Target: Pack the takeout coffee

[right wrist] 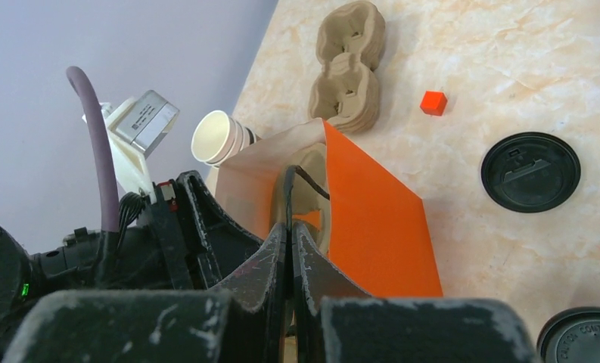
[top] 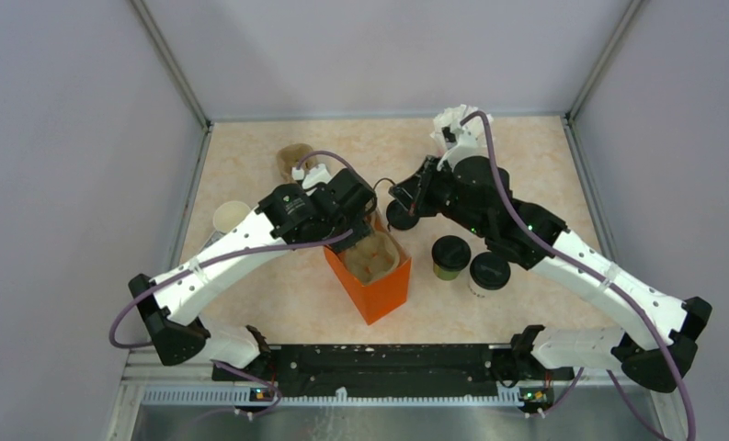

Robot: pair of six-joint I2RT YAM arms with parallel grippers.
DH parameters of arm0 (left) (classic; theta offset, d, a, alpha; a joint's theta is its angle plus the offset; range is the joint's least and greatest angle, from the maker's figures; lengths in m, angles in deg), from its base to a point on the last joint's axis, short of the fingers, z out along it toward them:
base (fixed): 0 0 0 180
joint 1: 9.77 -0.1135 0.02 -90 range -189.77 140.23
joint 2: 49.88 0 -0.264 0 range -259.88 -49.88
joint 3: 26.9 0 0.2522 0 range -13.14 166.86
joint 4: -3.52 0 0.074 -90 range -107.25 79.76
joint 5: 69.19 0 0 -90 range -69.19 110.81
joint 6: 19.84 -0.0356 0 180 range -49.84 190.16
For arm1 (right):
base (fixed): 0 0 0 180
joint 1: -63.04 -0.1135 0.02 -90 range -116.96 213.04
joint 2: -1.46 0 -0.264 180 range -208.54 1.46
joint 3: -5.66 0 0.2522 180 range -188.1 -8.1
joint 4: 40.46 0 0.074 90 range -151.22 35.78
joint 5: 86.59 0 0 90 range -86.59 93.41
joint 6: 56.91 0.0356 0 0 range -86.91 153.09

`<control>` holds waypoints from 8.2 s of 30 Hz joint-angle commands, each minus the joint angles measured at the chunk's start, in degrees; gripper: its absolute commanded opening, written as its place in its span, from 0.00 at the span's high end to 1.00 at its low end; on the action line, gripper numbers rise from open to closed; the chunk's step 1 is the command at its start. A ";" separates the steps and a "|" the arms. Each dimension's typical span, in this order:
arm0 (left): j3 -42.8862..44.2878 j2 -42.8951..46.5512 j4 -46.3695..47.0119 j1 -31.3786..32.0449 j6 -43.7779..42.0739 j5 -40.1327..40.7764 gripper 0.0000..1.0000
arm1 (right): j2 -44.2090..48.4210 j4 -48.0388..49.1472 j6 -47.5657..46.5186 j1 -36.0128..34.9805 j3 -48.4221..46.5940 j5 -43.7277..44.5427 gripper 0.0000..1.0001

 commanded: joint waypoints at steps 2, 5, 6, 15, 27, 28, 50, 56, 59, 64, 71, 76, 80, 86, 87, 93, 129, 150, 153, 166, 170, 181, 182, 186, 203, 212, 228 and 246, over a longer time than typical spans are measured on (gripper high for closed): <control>0.44 -0.89 -3.13 0.23 1.23 4.06 0.66 | 0.84 2.91 -0.95 -0.68 0.79 -2.72 1.00; -1.00 -0.99 -1.94 0.17 1.00 5.01 0.66 | 0.86 3.32 -0.98 -0.70 1.25 -3.00 1.00; -1.24 -1.23 -1.54 0.15 0.96 4.77 0.66 | 0.89 3.30 -0.96 -0.74 1.32 -3.01 1.00; 2.31 -3.34 -2.38 0.14 0.14 3.41 0.52 | 1.32 3.59 -2.15 -0.73 2.10 -3.29 1.00; 9.39 -0.36 -0.11 0.14 -2.72 -0.22 0.27 | 2.34 4.53 -5.31 -0.69 5.74 -2.94 1.00; 8.98 0.30 0.46 0.14 -2.55 -0.53 0.27 | 2.34 4.64 -5.64 -0.70 6.05 -2.96 1.00; -2.93 22.08 28.64 0.10 -20.47 -7.50 0.13 | 2.95 4.24 -19.30 -0.60 5.27 -8.63 0.98; -2.57 30.04 21.34 0.14 -25.62 11.13 0.01 | -0.19 -1.90 -18.73 -0.60 -2.12 -8.68 0.42; -2.15 31.72 21.62 0.14 -33.48 16.97 0.01 | 0.01 -3.83 -15.61 -0.60 -5.06 -8.22 0.38; 8.03 22.66 13.08 0.14 -47.17 20.66 0.01 | 4.67 -6.21 -12.72 -0.64 -2.13 -8.86 0.24; 18.27 10.69 7.39 -8.69 -54.65 18.62 0.01 | 13.00 -10.87 -9.45 -0.61 2.16 -4.57 0.24; 14.02 8.60 12.69 -28.98 -58.98 -4.69 0.08 | 14.52 -15.51 -8.16 -0.62 0.88 -3.43 0.28; 13.90 5.87 13.97 -31.22 -62.94 -14.93 0.11 | 15.91 -19.20 -7.01 -0.64 0.67 -1.74 0.29; 9.37 6.99 12.26 -31.59 -62.41 -28.21 0.17 | 19.20 -20.64 -6.19 -0.61 2.37 0.45 0.30; 7.89 7.34 11.84 -31.59 -62.60 -28.80 0.17 | 19.35 -20.86 -6.30 -0.64 2.56 0.80 0.30; 1.22 6.65 11.96 -31.59 -65.69 -26.19 0.17 | 19.44 -20.63 -8.41 -0.63 2.55 0.97 0.30; -35.47 31.63 45.87 -30.62 -30.69 -32.38 0.95 | 8.22 -35.35 -7.67 20.24 8.34 0.03 0.20; -18.04 21.57 21.40 -30.62 -47.97 -24.34 0.01 | 13.31 -41.36 5.39 24.24 19.14 1.69 0.03; -17.14 21.95 19.79 -30.62 -50.59 -21.51 0.01 | 12.91 -41.41 5.65 24.28 20.12 2.23 0.03; -16.93 18.88 20.01 -30.80 -59.47 -29.37 0.06 | 12.06 -37.89 1.99 24.28 22.24 5.03 0.06; -15.32 16.95 18.46 -30.84 -63.09 -30.20 0.11 | 10.69 -36.99 0.79 24.28 23.04 4.82 0.09; -14.72 14.87 17.04 -30.71 -66.61 -32.50 0.20 | 7.70 -34.86 -0.74 24.28 23.42 5.33 0.19; -15.08 14.93 17.38 -30.73 -66.38 -32.92 0.20 | 7.54 -34.84 -0.90 24.28 23.39 5.45 0.20; -15.47 15.73 18.45 -30.72 -65.13 -33.94 0.21 | 6.84 -35.61 -0.92 24.28 22.73 6.14 0.19; -14.06 16.81 19.15 -30.76 -66.34 -38.18 0.30 | 9.51 -35.21 -1.36 24.28 23.82 5.60 0.27; -10.13 13.82 16.50 -30.71 -69.61 -42.22 0.34 | 11.25 -39.20 -7.16 24.28 13.64 5.38 0.39; -10.20 12.53 19.53 -30.72 -66.31 -46.51 0.56 | 3.50 -45.70 -20.42 24.19 -28.56 -8.64 0.41; -20.33 21.62 35.26 -30.77 -51.50 -42.37 1.00 | 4.74 -23.28 -19.25 12.53 -26.42 -33.30 0.44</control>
